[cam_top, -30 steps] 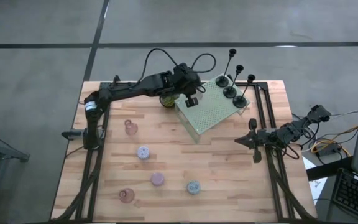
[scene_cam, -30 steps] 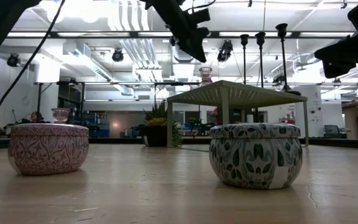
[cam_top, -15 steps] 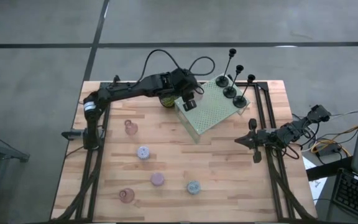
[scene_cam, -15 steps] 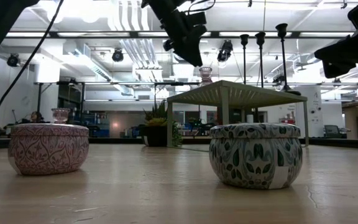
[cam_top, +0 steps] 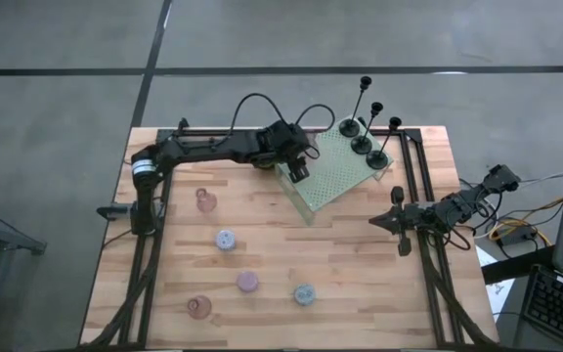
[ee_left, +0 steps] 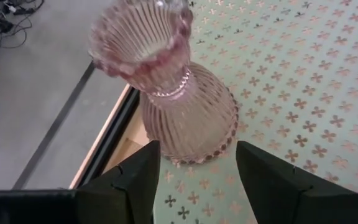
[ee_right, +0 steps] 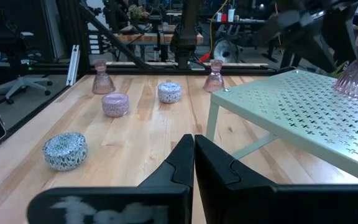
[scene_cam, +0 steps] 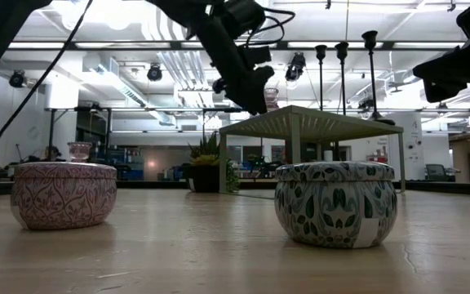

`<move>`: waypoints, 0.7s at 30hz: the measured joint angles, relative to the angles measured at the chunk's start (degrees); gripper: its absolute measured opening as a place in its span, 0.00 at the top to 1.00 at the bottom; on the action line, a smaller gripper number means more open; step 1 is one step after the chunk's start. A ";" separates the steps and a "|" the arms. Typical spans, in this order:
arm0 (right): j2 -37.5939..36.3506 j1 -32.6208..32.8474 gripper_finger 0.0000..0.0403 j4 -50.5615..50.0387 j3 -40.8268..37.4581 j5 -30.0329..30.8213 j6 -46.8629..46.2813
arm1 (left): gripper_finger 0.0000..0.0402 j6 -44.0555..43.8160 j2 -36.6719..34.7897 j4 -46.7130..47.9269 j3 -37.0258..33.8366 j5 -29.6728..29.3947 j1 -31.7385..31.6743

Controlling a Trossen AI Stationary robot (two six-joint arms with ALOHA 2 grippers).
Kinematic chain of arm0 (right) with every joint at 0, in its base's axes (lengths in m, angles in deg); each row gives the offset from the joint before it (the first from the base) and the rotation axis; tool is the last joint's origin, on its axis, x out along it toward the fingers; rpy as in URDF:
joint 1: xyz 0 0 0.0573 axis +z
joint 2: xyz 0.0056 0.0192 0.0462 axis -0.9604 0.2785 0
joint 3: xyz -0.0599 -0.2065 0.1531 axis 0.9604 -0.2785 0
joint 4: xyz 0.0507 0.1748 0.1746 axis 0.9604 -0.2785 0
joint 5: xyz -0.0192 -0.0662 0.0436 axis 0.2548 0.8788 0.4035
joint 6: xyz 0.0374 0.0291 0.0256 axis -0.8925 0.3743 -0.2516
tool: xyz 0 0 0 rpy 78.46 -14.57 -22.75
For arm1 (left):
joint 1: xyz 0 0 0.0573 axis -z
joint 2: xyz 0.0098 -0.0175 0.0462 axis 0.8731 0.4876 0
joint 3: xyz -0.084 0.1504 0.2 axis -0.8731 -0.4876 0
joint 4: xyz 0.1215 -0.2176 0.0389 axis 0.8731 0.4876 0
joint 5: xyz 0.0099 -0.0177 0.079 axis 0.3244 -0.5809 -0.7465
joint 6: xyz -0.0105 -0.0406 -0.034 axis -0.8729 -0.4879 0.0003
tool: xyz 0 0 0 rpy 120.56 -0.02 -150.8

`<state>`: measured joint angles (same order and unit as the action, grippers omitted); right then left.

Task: Pick & Place candle stick holders
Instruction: Put the right pink candle holder on the shelf

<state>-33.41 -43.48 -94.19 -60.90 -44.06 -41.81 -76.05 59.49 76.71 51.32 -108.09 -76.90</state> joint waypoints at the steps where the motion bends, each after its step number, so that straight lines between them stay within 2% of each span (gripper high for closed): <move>1: 0.00 0.00 0.98 0.00 0.00 0.00 -0.16 | 0.47 -0.01 0.00 -0.87 -0.61 -0.39 0.00; 7: 0.00 0.00 0.98 0.00 0.00 0.01 -0.02 | 0.47 0.56 0.00 -2.65 -2.31 -5.58 -0.23; 21: 0.00 0.00 0.98 0.00 0.00 0.00 -0.08 | 0.48 0.27 0.59 -11.42 -3.28 -3.51 -0.45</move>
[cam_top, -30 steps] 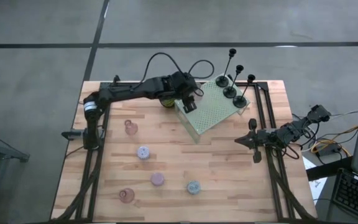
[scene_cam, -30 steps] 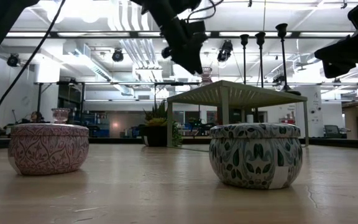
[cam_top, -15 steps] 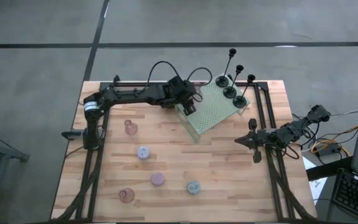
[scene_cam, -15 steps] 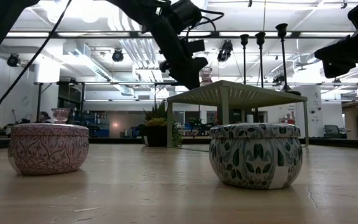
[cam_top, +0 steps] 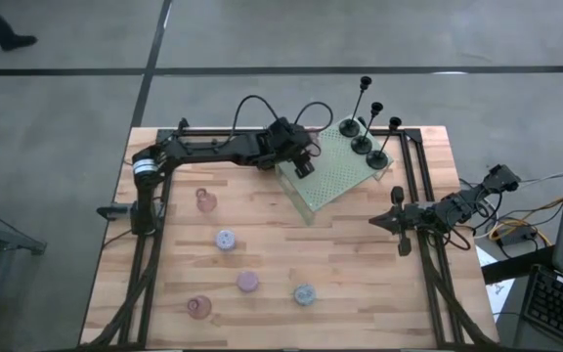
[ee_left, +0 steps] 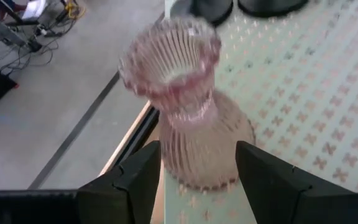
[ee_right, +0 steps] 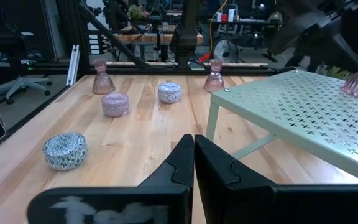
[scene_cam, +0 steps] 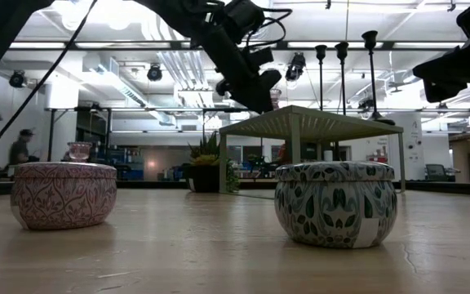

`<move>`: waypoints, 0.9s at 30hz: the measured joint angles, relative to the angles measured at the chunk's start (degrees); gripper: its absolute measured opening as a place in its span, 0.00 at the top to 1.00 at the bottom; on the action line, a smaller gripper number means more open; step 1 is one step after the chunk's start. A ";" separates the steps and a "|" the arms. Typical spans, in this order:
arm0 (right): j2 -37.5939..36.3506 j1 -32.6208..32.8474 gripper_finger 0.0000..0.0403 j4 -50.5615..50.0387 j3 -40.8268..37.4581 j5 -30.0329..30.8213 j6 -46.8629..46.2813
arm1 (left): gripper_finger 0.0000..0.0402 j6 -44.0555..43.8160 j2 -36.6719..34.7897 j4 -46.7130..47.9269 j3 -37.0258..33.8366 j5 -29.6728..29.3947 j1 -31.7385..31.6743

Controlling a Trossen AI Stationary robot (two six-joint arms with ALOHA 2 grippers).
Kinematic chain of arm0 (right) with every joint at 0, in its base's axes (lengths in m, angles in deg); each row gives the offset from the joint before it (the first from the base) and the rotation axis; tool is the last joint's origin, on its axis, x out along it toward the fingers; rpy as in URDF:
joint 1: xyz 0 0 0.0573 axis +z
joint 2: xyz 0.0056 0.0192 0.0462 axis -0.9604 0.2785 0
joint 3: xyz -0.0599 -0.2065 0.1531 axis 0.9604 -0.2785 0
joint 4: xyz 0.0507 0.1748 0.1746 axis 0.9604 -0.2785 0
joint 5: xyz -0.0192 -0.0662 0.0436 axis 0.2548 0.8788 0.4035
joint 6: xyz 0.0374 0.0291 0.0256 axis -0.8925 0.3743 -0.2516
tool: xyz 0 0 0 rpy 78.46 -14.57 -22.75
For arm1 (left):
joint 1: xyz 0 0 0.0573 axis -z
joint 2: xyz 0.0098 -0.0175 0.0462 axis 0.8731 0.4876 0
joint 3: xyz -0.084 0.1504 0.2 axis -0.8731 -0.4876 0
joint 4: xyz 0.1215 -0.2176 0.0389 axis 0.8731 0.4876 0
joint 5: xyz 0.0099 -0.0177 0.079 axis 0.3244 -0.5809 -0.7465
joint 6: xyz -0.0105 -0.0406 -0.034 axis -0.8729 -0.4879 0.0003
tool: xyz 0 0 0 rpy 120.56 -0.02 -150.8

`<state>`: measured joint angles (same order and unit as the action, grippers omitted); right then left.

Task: Pick & Place candle stick holders
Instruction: Put the right pink candle holder on the shelf

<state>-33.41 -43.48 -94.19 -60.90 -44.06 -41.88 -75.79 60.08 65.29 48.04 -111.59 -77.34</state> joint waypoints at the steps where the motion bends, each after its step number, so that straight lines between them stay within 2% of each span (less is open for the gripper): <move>1: 0.00 0.00 0.98 0.00 0.00 0.00 -0.13 | 0.47 0.03 0.05 -0.76 0.00 -0.01 -0.04; 27: 0.00 0.00 0.98 0.00 0.00 0.00 0.13 | 0.48 3.35 2.36 -12.15 0.01 1.43 -2.11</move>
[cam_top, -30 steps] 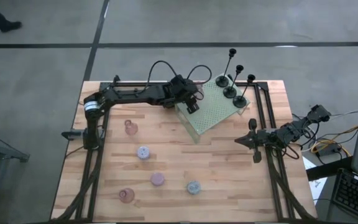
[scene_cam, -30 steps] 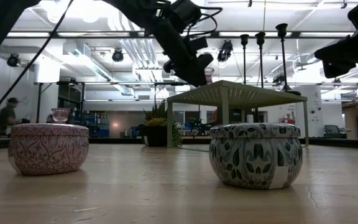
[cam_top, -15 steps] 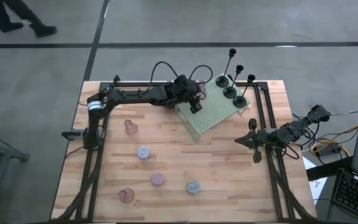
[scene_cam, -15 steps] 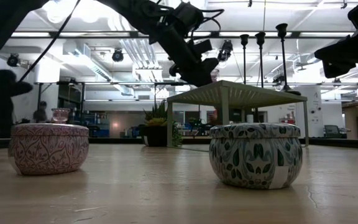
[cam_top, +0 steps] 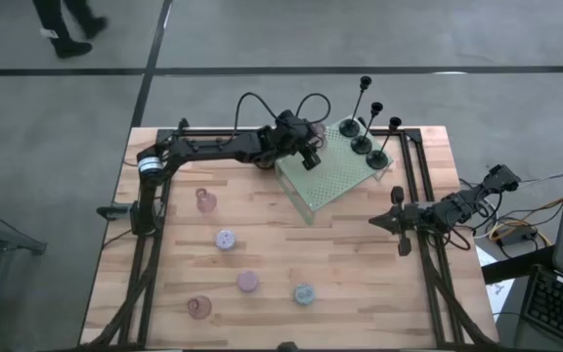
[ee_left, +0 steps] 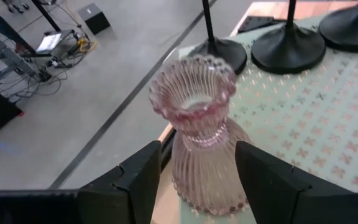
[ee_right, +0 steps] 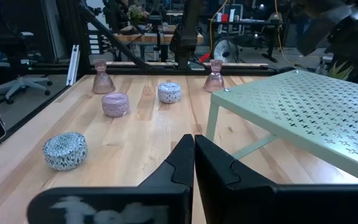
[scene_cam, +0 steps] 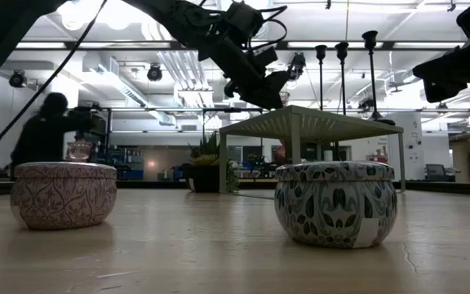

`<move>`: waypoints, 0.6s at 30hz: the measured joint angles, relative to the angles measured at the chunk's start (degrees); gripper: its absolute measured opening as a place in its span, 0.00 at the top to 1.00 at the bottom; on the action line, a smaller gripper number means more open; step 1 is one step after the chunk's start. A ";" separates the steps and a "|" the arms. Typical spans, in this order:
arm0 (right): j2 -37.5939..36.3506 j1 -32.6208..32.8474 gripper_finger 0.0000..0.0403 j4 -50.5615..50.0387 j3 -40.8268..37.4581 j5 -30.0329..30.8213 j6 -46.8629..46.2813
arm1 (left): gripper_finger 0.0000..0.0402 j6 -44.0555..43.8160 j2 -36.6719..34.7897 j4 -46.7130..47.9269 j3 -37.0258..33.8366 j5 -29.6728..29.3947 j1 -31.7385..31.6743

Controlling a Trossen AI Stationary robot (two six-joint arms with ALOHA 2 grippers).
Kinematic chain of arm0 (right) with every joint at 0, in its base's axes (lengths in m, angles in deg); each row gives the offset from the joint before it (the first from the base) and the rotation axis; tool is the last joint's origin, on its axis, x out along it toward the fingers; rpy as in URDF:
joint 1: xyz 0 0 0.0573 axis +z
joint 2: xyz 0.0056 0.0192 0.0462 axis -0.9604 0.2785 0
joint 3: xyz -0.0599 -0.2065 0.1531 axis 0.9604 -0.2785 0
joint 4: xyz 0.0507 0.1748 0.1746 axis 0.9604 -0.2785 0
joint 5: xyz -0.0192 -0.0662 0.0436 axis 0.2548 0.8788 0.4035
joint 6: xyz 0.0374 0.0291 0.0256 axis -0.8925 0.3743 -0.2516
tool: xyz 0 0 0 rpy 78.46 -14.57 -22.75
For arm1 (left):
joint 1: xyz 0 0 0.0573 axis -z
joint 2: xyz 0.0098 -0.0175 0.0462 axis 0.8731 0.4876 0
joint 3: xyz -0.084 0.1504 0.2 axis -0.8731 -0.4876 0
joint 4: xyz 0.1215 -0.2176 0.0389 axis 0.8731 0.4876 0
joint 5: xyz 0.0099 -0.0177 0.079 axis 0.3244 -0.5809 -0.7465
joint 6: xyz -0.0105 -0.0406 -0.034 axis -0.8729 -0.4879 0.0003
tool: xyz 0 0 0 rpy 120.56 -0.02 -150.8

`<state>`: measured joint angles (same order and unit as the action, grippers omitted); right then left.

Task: Pick & Place candle stick holders
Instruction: Put the right pink candle holder on the shelf

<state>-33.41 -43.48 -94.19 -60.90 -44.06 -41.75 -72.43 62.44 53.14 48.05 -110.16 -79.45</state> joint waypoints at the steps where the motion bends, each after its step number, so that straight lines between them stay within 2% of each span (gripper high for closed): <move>1: 0.00 0.02 0.98 0.00 0.00 0.00 -0.04 | 0.48 0.00 0.00 -0.41 0.00 0.06 -0.07; 9: 0.00 0.01 0.98 0.00 0.00 0.00 -0.20 | 0.48 0.44 0.00 -0.77 -0.01 3.08 -1.29; 14: 0.00 0.02 0.98 0.00 0.00 0.00 0.00 | 0.48 2.58 0.00 -0.97 0.01 9.50 -1.68; 18: 0.00 0.00 0.98 0.00 0.00 0.00 -0.22 | 0.48 2.89 0.00 -0.98 -0.01 10.24 -1.69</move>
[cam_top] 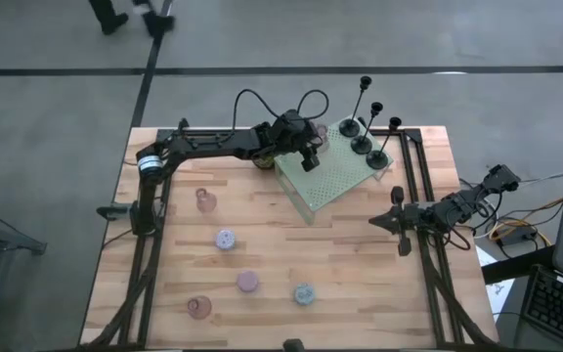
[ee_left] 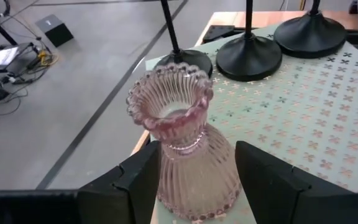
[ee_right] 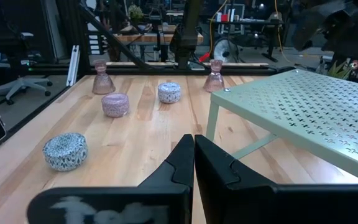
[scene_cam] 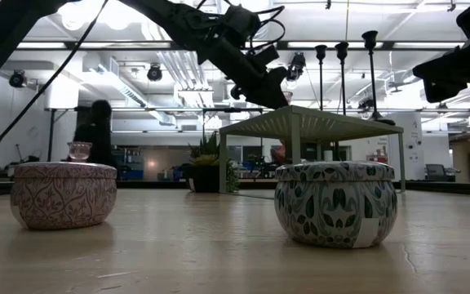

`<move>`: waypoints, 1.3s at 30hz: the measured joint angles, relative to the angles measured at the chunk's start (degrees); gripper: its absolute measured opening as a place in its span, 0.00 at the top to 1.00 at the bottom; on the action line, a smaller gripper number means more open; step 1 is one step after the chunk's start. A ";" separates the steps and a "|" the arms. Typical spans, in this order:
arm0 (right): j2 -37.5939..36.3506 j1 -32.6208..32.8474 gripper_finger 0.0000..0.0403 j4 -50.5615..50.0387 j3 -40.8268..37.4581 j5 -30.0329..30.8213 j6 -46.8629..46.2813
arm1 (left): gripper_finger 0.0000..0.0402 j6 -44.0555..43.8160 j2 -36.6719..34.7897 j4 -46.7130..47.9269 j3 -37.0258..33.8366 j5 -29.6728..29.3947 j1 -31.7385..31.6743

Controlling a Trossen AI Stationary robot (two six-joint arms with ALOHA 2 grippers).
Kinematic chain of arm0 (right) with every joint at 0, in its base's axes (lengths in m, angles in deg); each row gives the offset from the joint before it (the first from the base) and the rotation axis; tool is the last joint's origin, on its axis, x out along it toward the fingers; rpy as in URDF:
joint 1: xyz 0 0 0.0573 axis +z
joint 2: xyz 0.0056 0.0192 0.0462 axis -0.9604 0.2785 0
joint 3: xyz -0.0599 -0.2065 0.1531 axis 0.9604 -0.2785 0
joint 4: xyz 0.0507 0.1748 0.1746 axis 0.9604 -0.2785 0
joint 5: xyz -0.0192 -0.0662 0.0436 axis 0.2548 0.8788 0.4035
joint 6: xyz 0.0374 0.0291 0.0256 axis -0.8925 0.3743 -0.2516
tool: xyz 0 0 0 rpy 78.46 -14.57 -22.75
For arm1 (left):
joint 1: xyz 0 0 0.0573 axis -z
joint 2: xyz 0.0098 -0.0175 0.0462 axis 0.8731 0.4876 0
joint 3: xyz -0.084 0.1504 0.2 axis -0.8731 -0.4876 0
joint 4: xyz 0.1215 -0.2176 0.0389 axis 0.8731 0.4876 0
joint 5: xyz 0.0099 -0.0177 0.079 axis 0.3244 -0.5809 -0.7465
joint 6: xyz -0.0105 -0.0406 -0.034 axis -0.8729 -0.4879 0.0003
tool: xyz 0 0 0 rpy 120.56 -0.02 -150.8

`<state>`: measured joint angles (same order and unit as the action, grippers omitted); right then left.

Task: Pick & Place candle stick holders
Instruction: Put the right pink candle holder on the shelf

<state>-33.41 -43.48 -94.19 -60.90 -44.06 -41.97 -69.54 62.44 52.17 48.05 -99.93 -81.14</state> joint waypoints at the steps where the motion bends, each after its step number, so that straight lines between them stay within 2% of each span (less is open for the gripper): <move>1: 0.00 0.02 0.98 0.00 0.00 0.00 0.05 | 0.48 -0.17 0.00 0.29 0.01 0.08 -0.01; 6: 0.00 0.01 0.98 0.00 0.00 0.00 -0.04 | 0.48 2.68 -0.04 2.19 0.01 0.09 -0.11; 16: 0.00 0.00 0.98 0.00 0.00 0.02 0.20 | 0.48 1.22 -0.15 -1.48 0.01 1.55 -0.97; 22: 0.00 0.01 0.98 0.00 0.00 0.01 0.08 | 0.48 1.02 -0.17 -2.75 0.01 4.77 -0.96; 39: 0.00 0.02 0.98 -0.02 0.00 0.00 0.20 | 0.48 -0.15 3.59 -9.33 0.23 4.83 -1.46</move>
<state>-33.41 -43.46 -94.21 -60.90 -44.06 -41.77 -69.69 66.04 42.84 48.28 -95.10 -82.59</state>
